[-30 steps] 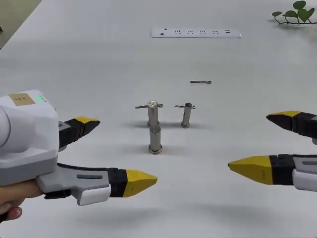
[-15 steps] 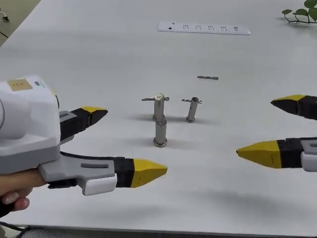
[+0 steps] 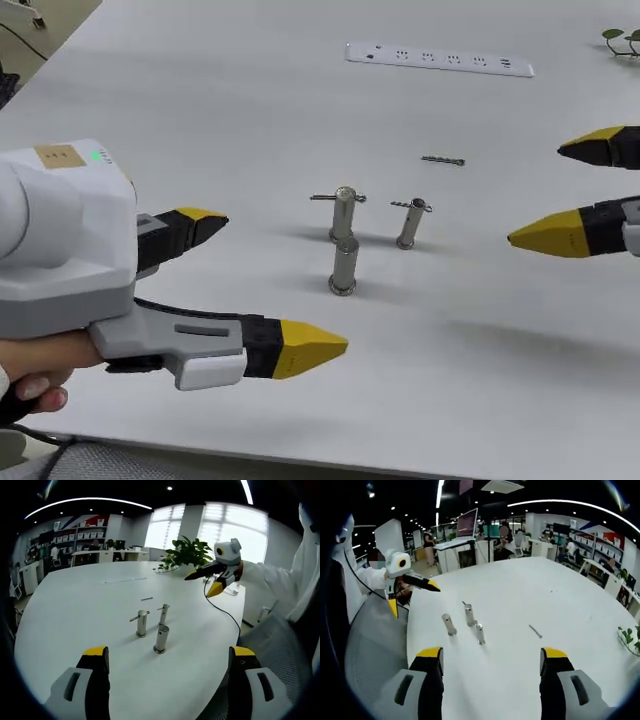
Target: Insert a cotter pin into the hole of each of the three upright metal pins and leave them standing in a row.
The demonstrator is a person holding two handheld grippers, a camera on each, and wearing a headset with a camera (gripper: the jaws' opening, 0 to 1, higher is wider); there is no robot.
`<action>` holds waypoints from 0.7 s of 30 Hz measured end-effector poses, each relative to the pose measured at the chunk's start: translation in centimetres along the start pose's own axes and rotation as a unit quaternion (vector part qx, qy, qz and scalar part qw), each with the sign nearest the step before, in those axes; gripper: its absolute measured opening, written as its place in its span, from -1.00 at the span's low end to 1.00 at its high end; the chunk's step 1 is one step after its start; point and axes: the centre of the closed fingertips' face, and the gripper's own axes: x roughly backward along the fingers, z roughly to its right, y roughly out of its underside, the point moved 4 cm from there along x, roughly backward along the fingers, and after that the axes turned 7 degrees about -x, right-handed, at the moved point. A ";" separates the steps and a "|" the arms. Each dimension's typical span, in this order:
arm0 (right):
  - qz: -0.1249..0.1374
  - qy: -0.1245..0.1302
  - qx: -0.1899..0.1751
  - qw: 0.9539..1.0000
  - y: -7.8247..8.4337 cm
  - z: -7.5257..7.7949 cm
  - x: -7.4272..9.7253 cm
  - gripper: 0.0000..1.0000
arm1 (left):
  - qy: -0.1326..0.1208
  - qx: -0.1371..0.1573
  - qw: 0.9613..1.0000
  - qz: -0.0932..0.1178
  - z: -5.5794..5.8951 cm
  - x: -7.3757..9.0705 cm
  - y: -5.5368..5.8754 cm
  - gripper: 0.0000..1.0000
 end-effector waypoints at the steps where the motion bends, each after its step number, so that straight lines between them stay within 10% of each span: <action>1: -0.007 -0.006 0.004 1.000 -0.2 0.2 -0.3 0.44 | 0.000 0.000 1.000 0.000 0.0 0.0 0.0 0.97; 21: -0.136 -0.028 0.075 0.987 -0.3 4.8 -7.0 0.10 | -0.003 -0.016 1.000 0.000 0.2 0.6 0.0 0.97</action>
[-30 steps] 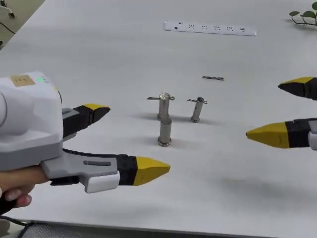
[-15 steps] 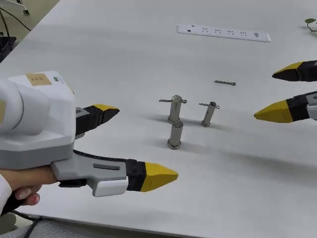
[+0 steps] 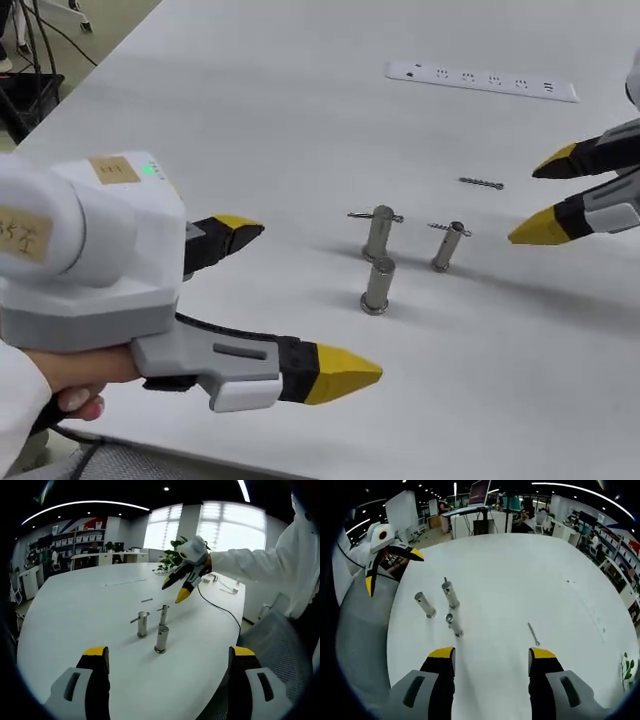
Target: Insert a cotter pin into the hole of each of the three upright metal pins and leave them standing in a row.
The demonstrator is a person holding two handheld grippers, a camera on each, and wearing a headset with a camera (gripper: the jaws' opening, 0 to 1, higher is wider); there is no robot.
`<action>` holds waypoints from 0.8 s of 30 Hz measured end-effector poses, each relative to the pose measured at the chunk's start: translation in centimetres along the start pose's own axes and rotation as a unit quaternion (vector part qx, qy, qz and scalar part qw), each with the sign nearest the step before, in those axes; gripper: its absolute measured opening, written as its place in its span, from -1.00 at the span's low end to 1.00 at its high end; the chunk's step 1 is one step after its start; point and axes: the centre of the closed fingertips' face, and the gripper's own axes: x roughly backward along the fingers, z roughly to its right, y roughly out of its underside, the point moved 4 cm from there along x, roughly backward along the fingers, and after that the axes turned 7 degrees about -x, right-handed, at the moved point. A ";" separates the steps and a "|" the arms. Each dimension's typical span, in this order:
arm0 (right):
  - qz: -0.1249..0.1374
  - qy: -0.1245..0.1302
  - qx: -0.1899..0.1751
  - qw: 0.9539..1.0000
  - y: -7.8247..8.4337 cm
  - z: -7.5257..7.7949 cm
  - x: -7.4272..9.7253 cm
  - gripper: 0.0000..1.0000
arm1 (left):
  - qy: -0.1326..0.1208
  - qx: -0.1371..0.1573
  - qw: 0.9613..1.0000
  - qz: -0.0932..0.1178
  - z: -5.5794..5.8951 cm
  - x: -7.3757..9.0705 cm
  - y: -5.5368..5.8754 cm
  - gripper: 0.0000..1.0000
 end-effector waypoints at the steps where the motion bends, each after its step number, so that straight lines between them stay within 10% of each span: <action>1: -0.007 -0.001 0.003 1.000 -0.1 0.2 -0.2 0.09 | 0.000 0.001 1.000 -0.001 0.0 0.0 0.0 0.97; 12: -0.032 0.013 0.014 0.999 -1.8 4.1 -1.5 -0.14 | 0.002 0.007 1.000 -0.009 -0.3 0.0 0.3 0.93; 24: -0.077 -0.002 0.011 0.997 -1.5 5.0 -3.9 -0.34 | 0.004 0.008 1.000 -0.026 -0.1 -0.3 1.0 0.88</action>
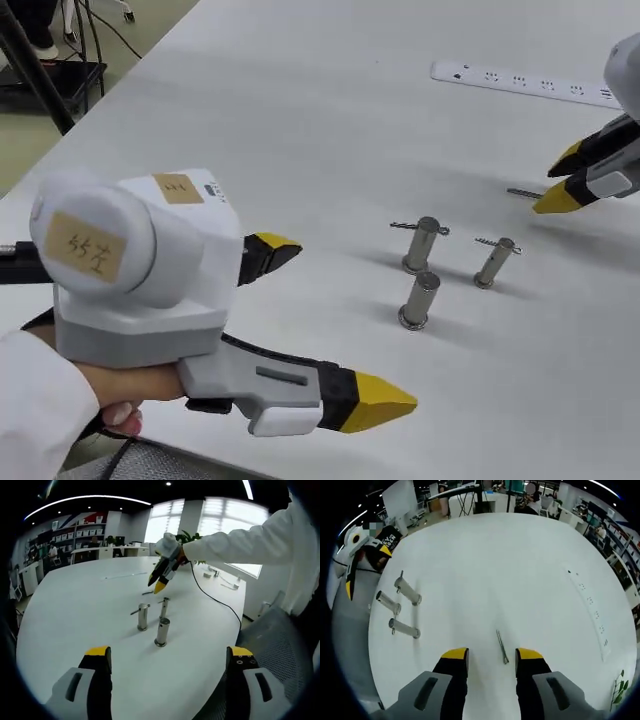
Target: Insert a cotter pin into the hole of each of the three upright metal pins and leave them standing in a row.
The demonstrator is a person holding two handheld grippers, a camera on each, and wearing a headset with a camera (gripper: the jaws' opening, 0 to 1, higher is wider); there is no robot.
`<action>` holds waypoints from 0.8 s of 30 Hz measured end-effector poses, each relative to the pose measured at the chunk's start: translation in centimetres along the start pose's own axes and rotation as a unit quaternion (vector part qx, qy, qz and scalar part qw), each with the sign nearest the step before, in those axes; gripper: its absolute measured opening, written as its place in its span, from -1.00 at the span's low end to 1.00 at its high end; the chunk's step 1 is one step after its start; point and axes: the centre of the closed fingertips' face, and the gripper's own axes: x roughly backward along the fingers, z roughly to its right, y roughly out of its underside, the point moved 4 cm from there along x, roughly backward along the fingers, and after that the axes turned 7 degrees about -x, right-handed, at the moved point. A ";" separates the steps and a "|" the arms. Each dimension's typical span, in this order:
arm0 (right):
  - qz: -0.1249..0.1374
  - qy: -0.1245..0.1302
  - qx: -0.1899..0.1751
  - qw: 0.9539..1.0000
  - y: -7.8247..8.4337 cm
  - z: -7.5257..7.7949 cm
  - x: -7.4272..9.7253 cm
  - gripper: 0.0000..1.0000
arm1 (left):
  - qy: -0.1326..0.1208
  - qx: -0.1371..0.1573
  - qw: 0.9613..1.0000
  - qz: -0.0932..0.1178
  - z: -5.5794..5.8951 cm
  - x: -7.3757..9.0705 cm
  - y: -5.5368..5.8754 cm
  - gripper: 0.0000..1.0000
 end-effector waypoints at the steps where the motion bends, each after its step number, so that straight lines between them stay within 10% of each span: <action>1: -0.002 0.000 0.001 1.000 0.0 0.0 -0.2 -0.34 | 0.000 -0.002 1.000 -0.002 0.1 0.0 0.1 0.87; 24: -0.024 0.015 0.011 1.000 0.6 1.5 -1.5 -0.88 | -0.001 0.000 1.000 -0.005 0.2 -0.3 0.3 0.71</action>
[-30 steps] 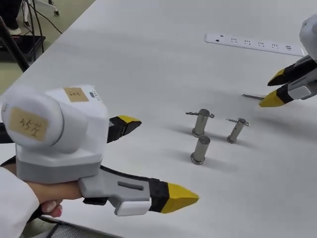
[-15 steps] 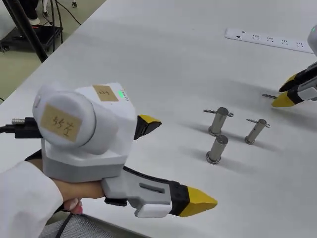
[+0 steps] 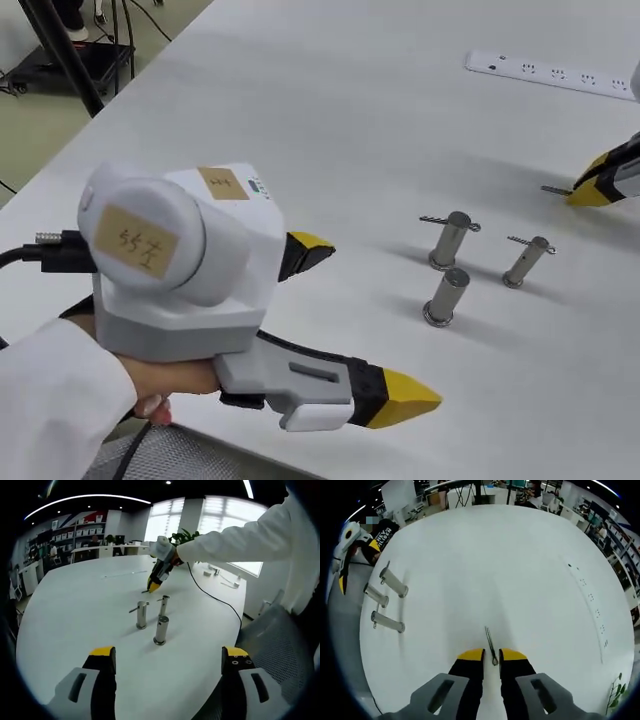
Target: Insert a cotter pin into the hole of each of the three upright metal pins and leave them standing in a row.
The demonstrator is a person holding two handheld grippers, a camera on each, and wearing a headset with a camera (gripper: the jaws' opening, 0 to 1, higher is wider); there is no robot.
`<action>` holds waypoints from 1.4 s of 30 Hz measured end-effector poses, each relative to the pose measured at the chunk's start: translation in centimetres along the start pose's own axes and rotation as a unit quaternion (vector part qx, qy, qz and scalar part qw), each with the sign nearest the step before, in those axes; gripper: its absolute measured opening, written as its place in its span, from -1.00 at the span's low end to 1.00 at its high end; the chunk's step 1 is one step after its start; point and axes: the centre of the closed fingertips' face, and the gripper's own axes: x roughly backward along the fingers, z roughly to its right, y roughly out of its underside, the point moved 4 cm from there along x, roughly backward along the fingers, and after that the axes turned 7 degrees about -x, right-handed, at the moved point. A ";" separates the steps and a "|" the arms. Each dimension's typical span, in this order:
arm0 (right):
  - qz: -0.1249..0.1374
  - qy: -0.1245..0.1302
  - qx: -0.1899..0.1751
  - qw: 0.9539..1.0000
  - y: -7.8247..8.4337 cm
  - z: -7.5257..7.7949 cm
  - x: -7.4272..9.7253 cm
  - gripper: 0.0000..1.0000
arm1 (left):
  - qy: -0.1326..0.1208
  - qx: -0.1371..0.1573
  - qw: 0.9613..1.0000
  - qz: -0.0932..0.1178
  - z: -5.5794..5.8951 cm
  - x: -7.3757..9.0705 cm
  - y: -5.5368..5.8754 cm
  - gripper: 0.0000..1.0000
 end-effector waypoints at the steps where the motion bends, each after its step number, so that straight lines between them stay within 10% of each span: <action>1: -0.002 -0.003 0.003 1.000 -0.1 0.4 -0.2 -0.89 | -0.001 0.000 1.000 -0.001 0.0 0.0 0.0 0.71; 23: -0.107 -0.015 0.066 0.992 -0.7 0.1 -0.3 -1.00 | 0.008 0.002 1.000 0.000 0.3 -0.1 -0.5 0.59; 42: -0.095 -0.018 0.045 0.994 -0.5 -0.1 -0.3 -1.00 | -0.007 0.016 1.000 0.022 -0.8 0.3 -1.6 0.55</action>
